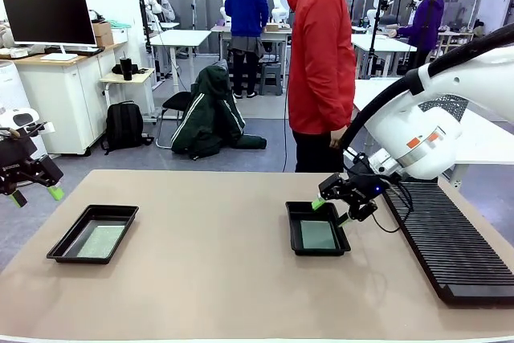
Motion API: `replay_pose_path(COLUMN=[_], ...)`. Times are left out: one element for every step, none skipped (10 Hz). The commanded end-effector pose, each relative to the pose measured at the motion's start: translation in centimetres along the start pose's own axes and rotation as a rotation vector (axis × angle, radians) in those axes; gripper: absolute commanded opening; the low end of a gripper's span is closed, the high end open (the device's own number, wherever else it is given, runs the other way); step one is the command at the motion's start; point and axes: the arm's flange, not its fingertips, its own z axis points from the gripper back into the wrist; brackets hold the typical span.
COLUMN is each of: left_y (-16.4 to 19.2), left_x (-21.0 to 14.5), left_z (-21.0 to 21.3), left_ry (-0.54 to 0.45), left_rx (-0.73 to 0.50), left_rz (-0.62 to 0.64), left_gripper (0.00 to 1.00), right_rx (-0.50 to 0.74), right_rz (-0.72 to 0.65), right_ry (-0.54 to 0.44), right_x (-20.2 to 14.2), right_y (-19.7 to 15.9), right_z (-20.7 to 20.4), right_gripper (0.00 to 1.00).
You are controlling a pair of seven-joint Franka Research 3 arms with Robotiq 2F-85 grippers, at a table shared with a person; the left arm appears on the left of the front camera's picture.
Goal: Inspect and transfer BCBs to ESD trays.
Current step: Pick up the Blank PCB from the PCB Rack and place it in the right ESD tray.
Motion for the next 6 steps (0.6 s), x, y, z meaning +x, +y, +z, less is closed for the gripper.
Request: replay_pose_path(left_y=[0.1,0.1,0.1,0.1,0.1,0.1], left_x=[-0.1,-0.1,-0.1,-0.1,-0.1,-0.1], left_z=[-0.1,-0.1,-0.1,-0.1,-0.1,-0.1], left_ry=[-0.013,-0.013,-0.013,-0.013,-0.013,-0.013], left_rx=[0.000,0.000,0.000,0.000,0.000,0.000], left_rz=[-0.003,-0.003,-0.003,-0.003,-0.003,-0.003], left_gripper=[1.00,1.00,1.00,1.00,1.00,1.00], right_rx=[-0.098,-0.135,-0.167,-0.193,-0.221,-0.237], right_rz=[-0.010,-0.004,0.001,0.000,-0.006,-0.006], right_ry=[0.002,0.006,0.013,0.019,0.026,0.028], right_x=[-0.1,0.0,0.0,0.0,-0.1,-0.2], right_y=[1.5,2.0,2.6,2.9,3.1,3.3], right_z=[0.6,1.1,1.6,2.0,2.4,2.8], right_gripper=[1.00,1.00,1.00,1.00,1.00,1.00])
